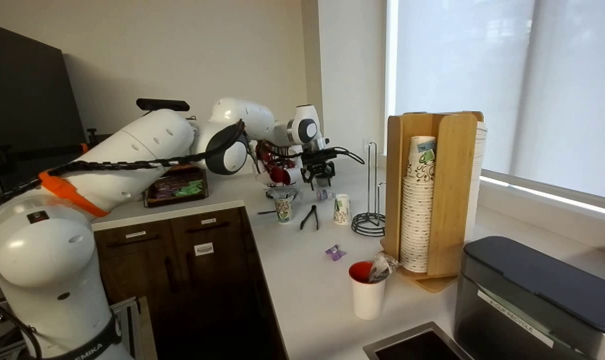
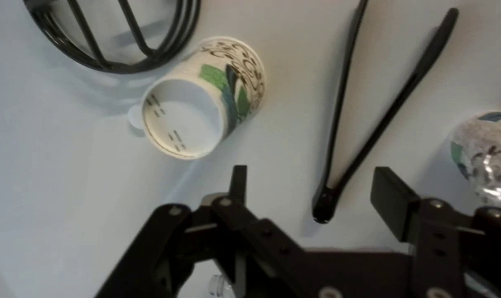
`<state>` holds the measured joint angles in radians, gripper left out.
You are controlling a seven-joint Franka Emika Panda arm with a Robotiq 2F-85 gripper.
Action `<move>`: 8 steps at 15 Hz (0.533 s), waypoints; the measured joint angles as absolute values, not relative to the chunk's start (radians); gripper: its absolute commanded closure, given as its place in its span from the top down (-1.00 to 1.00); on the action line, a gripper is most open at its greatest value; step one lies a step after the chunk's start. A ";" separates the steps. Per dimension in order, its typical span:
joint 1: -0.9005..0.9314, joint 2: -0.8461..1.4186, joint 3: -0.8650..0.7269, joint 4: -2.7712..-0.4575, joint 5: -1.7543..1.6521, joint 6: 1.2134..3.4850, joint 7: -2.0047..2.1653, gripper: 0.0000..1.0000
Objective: Put the cup on the countertop and the tweezers on the stand
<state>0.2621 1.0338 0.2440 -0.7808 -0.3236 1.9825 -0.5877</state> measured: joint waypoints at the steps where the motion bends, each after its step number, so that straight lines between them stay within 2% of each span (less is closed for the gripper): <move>1: 0.252 1.033 0.268 -0.774 -0.298 1.953 -0.623 1.00; 8: 0.216 1.029 0.299 -0.746 -0.266 1.650 -0.711 1.00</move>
<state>0.2160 1.0290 0.2992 -0.7456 -0.2655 1.6500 -0.7113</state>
